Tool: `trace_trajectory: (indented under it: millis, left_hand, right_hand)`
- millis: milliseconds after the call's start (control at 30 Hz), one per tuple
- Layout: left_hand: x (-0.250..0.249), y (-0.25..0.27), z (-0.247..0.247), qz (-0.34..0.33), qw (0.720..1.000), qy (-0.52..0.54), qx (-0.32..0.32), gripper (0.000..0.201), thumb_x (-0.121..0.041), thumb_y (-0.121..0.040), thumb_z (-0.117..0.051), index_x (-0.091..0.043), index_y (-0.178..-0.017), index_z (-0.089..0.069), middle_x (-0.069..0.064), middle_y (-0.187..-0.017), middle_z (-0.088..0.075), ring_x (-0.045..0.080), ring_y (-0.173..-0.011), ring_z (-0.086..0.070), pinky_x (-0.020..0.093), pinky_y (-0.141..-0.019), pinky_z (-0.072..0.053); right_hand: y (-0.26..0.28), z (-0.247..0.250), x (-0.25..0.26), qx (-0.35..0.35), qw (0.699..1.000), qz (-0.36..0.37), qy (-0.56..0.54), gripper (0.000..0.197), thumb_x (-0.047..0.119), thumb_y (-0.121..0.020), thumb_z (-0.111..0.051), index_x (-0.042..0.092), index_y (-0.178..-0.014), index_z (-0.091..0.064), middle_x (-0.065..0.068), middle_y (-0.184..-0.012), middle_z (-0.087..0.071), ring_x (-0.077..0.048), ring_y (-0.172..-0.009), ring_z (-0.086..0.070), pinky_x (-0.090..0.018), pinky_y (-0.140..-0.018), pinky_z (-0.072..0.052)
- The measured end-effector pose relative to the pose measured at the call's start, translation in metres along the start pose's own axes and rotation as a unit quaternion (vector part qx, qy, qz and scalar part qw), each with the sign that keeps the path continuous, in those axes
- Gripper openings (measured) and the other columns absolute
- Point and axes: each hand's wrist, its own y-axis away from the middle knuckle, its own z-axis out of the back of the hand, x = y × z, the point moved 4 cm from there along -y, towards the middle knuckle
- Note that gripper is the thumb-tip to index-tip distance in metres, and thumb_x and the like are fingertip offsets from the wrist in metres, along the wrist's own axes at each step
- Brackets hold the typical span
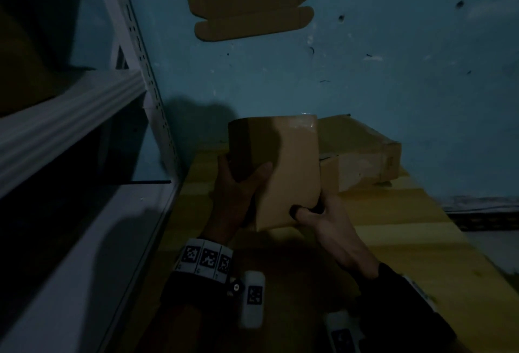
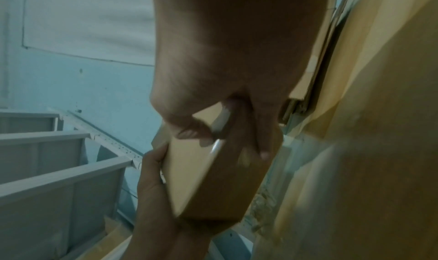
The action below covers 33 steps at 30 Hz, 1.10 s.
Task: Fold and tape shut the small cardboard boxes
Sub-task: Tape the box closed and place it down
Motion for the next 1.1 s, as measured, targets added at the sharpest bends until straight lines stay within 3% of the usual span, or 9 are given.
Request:
trace_trajectory:
  millis: [100,200,300,400,567,700,833,967,1100]
  left_hand:
    - [0.001,-0.001,0.006,0.001,1.0,0.003,-0.024,0.072,-0.064,-0.052,-0.076,-0.041,-0.114,-0.048,-0.007,-0.116,-0.064,0.017,-0.103,-0.065,0.045,-0.087,-0.056]
    - [0.0,0.0,0.009,0.003,0.999,0.008,-0.031,0.068,-0.064,-0.051,-0.076,-0.041,-0.11,-0.051,-0.006,-0.116,-0.065,0.018,-0.103,-0.066,0.047,-0.089,-0.056]
    - [-0.001,0.001,0.009,-0.001,0.999,0.006,-0.031,0.073,-0.063,-0.052,-0.077,-0.037,-0.115,-0.052,-0.004,-0.118,-0.066,0.019,-0.103,-0.067,0.047,-0.089,-0.057]
    - [-0.004,0.0,0.012,-0.003,0.999,0.016,-0.032,0.066,-0.062,-0.051,-0.076,-0.041,-0.108,-0.053,-0.004,-0.114,-0.067,0.019,-0.101,-0.067,0.043,-0.084,-0.057]
    - [-0.005,0.001,0.015,-0.013,0.999,0.017,-0.031,0.065,-0.062,-0.052,-0.076,-0.044,-0.109,-0.051,-0.007,-0.113,-0.067,0.016,-0.098,-0.068,0.038,-0.08,-0.058]
    - [-0.006,0.002,0.016,-0.021,0.999,0.017,-0.021,0.059,-0.052,-0.06,-0.083,-0.044,-0.108,-0.05,-0.011,-0.111,-0.065,0.006,-0.091,-0.068,0.026,-0.071,-0.056]
    - [-0.005,0.001,0.018,-0.02,0.999,0.021,-0.024,0.056,-0.05,-0.065,-0.085,-0.044,-0.11,-0.051,-0.011,-0.11,-0.065,0.001,-0.088,-0.068,0.024,-0.07,-0.056]
    - [-0.005,0.0,0.019,-0.018,0.999,0.03,-0.034,0.058,-0.051,-0.062,-0.085,-0.043,-0.11,-0.052,-0.008,-0.113,-0.066,0.015,-0.098,-0.068,0.028,-0.073,-0.058]
    - [-0.002,-0.003,0.019,-0.018,0.999,0.032,-0.036,0.059,-0.049,-0.065,-0.082,-0.037,-0.115,-0.053,-0.007,-0.112,-0.067,0.011,-0.092,-0.07,0.027,-0.069,-0.058]
  right_hand:
    - [0.002,-0.001,0.001,0.03,0.999,-0.009,-0.021,0.052,0.031,-0.087,-0.072,0.032,-0.134,-0.051,0.013,-0.123,-0.068,-0.007,-0.115,-0.064,-0.024,-0.091,-0.056]
    - [0.004,-0.006,0.005,0.033,0.999,-0.001,-0.04,0.064,0.053,-0.083,-0.078,0.03,-0.138,-0.055,0.018,-0.121,-0.071,-0.003,-0.112,-0.067,-0.024,-0.091,-0.057]
    - [0.004,-0.008,0.006,0.022,0.999,0.014,-0.041,0.057,0.039,-0.084,-0.075,0.024,-0.136,-0.058,0.016,-0.118,-0.073,-0.005,-0.111,-0.069,-0.023,-0.089,-0.057]
    - [0.003,-0.006,0.006,0.047,0.998,0.003,-0.048,0.06,0.032,-0.085,-0.074,0.018,-0.14,-0.056,0.007,-0.124,-0.072,-0.012,-0.115,-0.068,-0.027,-0.094,-0.057]
    - [0.002,0.0,0.008,0.075,0.997,0.005,-0.017,0.05,0.015,-0.093,-0.071,0.015,-0.14,-0.056,0.006,-0.125,-0.072,-0.012,-0.117,-0.067,-0.028,-0.096,-0.056]
    - [0.002,0.003,0.01,0.088,0.996,0.009,0.009,0.046,0.006,-0.093,-0.069,0.016,-0.137,-0.058,0.012,-0.123,-0.072,-0.004,-0.117,-0.065,-0.014,-0.088,-0.051]
    - [0.002,0.0,0.012,0.091,0.996,0.011,0.005,0.047,-0.002,-0.093,-0.066,0.021,-0.133,-0.058,0.02,-0.117,-0.072,0.003,-0.112,-0.065,-0.009,-0.085,-0.049]
    - [0.003,-0.003,0.012,0.101,0.995,0.009,-0.003,0.049,0.008,-0.092,-0.071,0.024,-0.136,-0.056,0.015,-0.123,-0.07,-0.002,-0.119,-0.063,-0.015,-0.09,-0.051]
    - [0.005,-0.01,0.014,0.083,0.996,0.009,-0.027,0.053,0.035,-0.084,-0.075,0.026,-0.134,-0.058,0.014,-0.122,-0.072,-0.003,-0.114,-0.067,-0.022,-0.092,-0.056]
